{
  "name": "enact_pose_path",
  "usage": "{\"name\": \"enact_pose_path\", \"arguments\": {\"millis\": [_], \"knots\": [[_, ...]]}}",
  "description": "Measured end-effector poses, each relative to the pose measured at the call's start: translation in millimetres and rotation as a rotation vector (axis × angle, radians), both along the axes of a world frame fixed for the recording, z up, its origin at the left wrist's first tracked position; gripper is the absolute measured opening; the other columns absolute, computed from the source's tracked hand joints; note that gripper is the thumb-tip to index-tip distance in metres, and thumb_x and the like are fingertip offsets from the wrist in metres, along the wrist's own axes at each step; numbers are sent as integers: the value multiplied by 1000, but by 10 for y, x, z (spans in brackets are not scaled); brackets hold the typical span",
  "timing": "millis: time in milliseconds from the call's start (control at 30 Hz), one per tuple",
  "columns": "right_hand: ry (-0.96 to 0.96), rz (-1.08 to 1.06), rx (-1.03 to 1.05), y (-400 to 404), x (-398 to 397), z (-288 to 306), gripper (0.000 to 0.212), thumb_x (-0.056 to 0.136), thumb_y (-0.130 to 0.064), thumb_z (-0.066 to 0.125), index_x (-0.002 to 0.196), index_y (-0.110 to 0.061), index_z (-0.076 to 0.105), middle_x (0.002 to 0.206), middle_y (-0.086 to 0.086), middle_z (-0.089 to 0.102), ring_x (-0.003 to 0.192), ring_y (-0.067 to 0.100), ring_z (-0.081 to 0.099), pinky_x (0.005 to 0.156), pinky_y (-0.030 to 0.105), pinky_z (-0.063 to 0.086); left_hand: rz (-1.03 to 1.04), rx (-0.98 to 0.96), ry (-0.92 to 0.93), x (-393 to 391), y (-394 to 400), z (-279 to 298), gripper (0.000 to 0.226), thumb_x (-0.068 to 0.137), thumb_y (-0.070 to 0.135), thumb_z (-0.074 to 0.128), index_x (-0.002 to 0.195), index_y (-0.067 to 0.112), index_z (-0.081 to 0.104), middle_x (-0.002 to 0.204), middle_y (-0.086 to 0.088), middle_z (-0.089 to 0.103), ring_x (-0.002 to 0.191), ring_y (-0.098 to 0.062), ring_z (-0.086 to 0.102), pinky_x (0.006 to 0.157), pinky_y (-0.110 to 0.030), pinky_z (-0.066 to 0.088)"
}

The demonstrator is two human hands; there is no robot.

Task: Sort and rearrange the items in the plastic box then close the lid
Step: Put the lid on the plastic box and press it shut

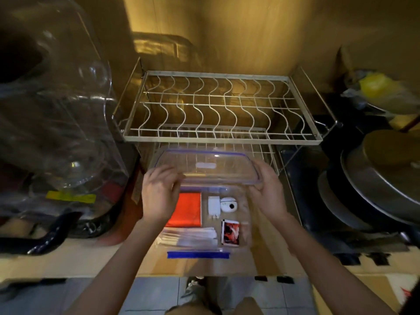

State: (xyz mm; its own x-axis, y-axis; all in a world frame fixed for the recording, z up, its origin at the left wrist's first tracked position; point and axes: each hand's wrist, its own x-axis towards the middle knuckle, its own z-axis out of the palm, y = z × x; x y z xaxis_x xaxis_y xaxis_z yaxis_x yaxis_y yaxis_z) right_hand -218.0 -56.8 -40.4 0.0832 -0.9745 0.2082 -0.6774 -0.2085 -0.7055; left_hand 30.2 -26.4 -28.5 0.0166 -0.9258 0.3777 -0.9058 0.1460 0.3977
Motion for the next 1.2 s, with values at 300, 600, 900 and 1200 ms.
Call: {"name": "enact_pose_path", "arguments": {"millis": [300, 600, 900, 1200], "knots": [[-375, 138, 117, 378, -314, 491, 20, 74, -6, 73, 92, -2, 66, 91, 7, 69, 90, 16, 65, 82, 25, 53, -47, 114, 326, 30, 579, 708, 34, 69, -1, 73, 101, 7, 69, 96, -5, 69, 86, -15, 64, 77, -11, 49], [-736, 28, 309, 624, -329, 454, 14, 84, -15, 62, 96, -17, 67, 75, -1, 70, 71, 10, 68, 63, 23, 56, 107, 195, 894, 162, 811, 542, 75, 61, 40, 79, 126, 32, 42, 110, 1, 64, 91, -8, 66, 75, -20, 56], [-864, -226, 532, 692, -28, -72, 42, 88, -15, 60, 126, -24, 46, 108, 3, 65, 84, 15, 70, 67, 32, 57, 422, 357, 801, 133, 738, -68, 33, 86, 28, 59, 118, 19, 59, 49, -5, 56, 28, 0, 46, 42, -24, 42], [-485, -261, 509, 562, 257, -337, 44, 96, -26, 44, 139, -25, 34, 123, 4, 61, 104, 23, 63, 91, 46, 53, 460, 393, 503, 65, 445, -350, 33, 94, 21, 45, 118, 1, 55, 112, -30, 64, 105, -46, 58, 85, -44, 46]]}}
